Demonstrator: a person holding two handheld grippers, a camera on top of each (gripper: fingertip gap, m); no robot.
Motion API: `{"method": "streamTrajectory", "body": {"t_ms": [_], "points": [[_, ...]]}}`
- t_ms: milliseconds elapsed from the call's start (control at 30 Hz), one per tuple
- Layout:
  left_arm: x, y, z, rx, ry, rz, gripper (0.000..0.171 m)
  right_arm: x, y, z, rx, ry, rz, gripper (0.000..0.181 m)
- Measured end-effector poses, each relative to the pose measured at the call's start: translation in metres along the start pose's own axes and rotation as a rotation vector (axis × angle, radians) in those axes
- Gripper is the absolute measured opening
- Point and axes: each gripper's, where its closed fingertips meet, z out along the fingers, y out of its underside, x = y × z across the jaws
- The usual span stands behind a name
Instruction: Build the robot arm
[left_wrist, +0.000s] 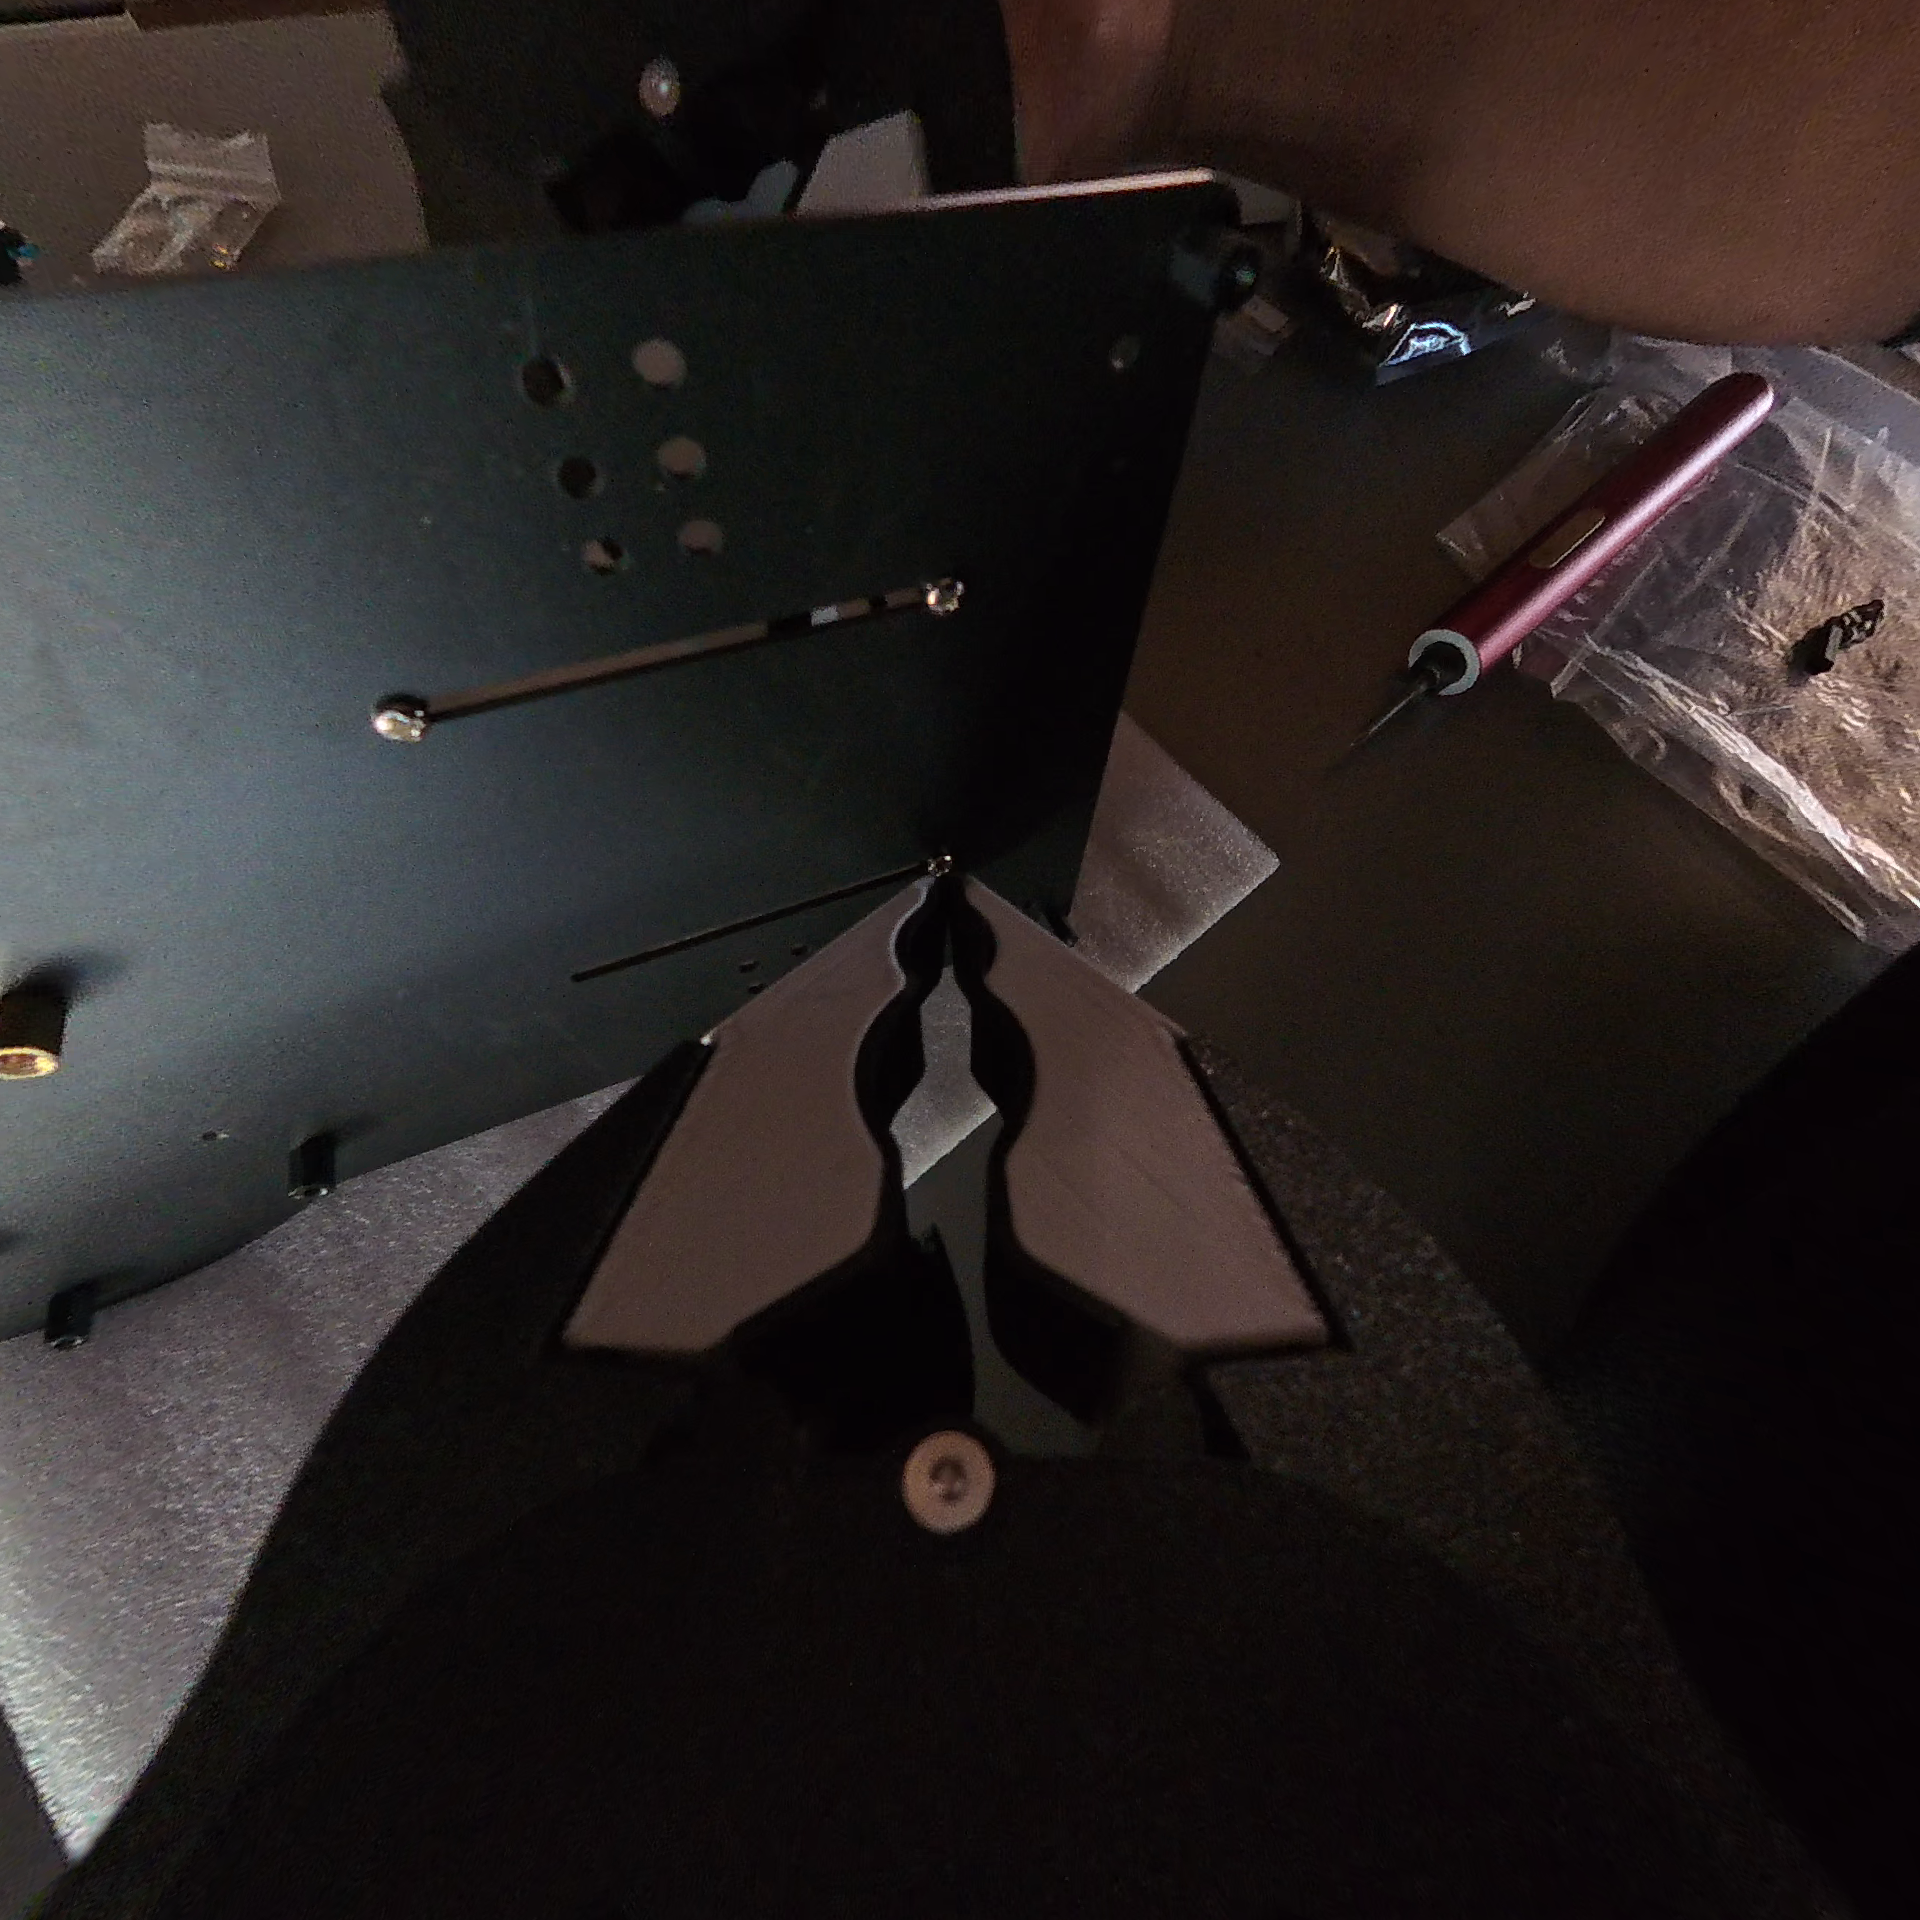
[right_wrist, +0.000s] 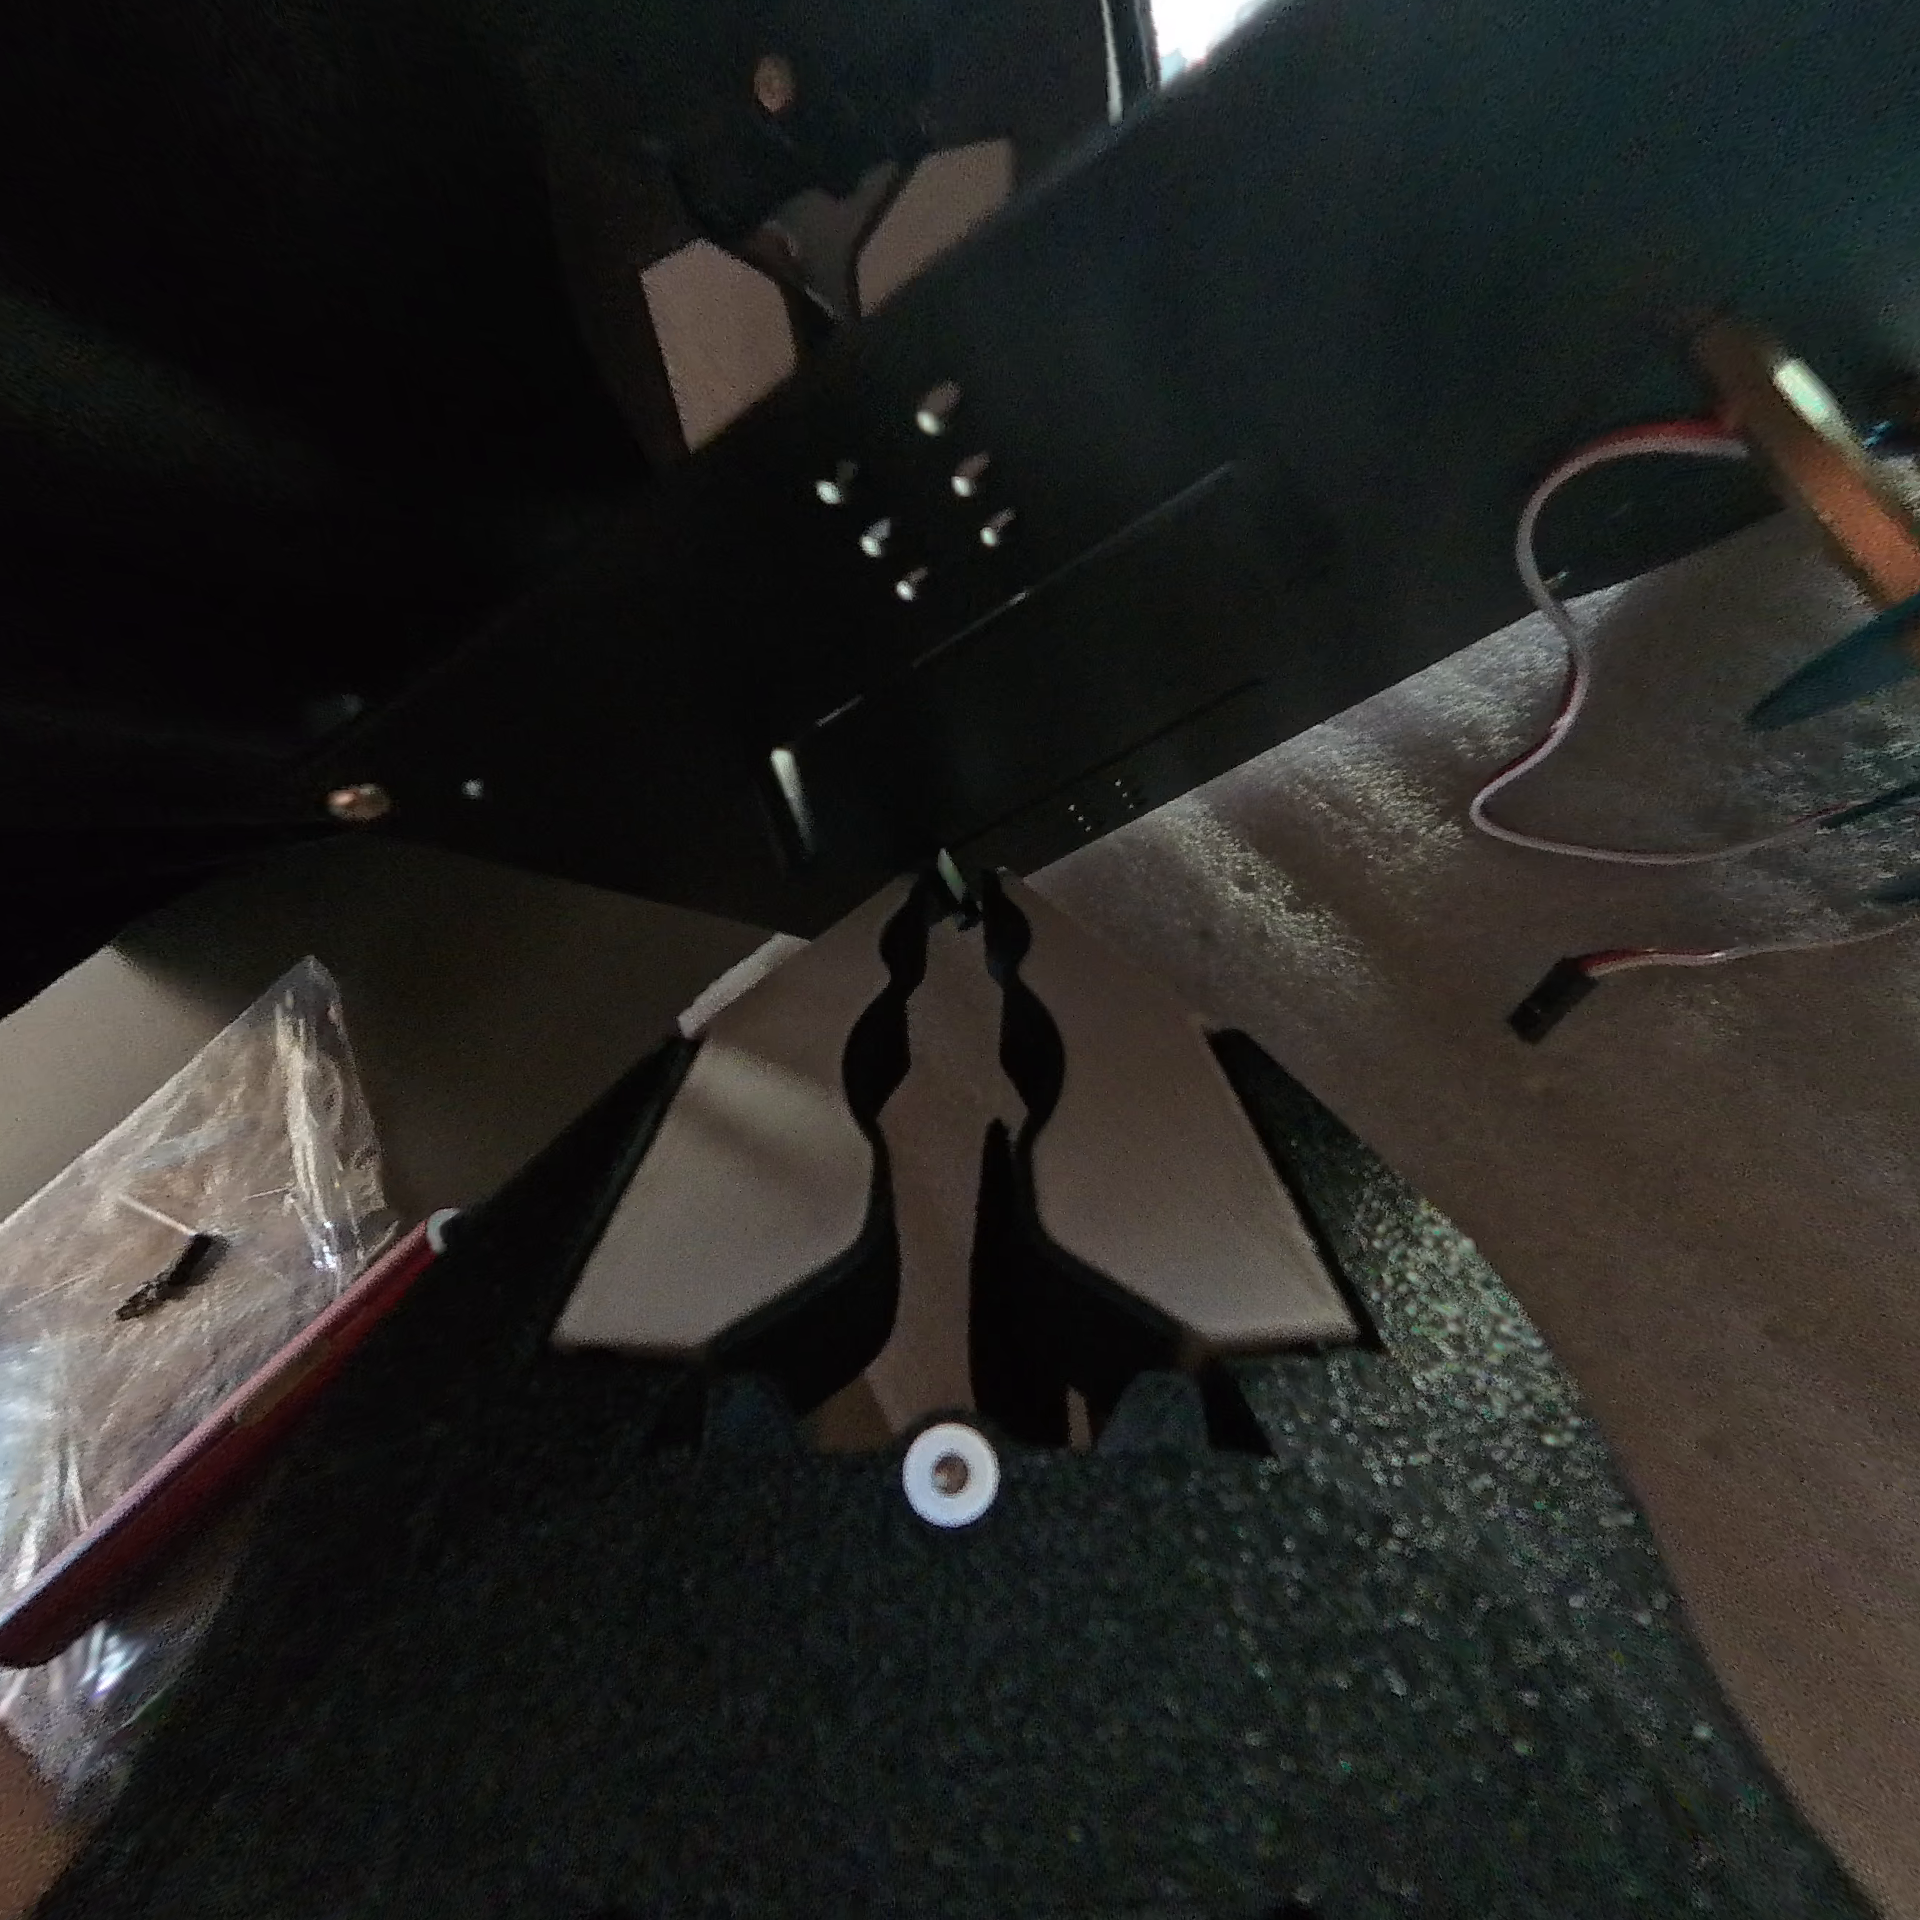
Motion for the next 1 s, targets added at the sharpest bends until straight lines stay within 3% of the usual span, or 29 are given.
{"method": "streamTrajectory", "body": {"t_ms": [100,267,600,767,900,1000], "points": [[0.0,0.0,0.0,0.005,0.007,-0.005,0.0,-0.005,-0.003,-0.007,0.055,0.04,-0.05,0.016],[0.0,0.0,0.0,0.004,0.009,-0.001,0.0,0.002,0.008,0.002,0.012,0.116,-0.127,0.023],[0.0,0.0,0.0,0.002,0.011,-0.003,0.0,0.011,0.01,-0.006,-0.018,0.167,-0.139,0.024],[0.0,0.0,0.0,0.004,0.012,-0.007,0.0,0.016,0.005,0.0,-0.02,0.174,-0.102,0.034],[0.0,-0.001,0.0,0.007,0.012,-0.007,0.0,0.011,-0.014,-0.018,0.138,0.161,-0.077,0.023],[0.0,-0.001,0.0,0.01,0.013,-0.01,0.0,0.011,-0.002,-0.019,0.067,0.198,-0.1,0.026]]}}
